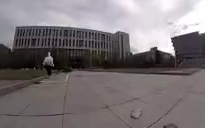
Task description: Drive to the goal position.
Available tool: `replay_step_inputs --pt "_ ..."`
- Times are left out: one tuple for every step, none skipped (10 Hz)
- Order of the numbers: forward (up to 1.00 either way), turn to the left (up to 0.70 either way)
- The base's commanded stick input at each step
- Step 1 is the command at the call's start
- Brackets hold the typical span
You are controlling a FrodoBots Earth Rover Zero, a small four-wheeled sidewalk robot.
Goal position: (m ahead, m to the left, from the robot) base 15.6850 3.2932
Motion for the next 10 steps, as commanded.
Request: replay_step_inputs --pt "0.70 0.22" --pt "0.70 0.00" --pt "0.70 0.00" --pt "0.70 0.00" --pt "0.70 0.00" --pt "0.70 0.00" --pt "0.70 0.00" --pt "0.70 0.00" --pt "0.70 0.00" --pt "0.70 0.00"
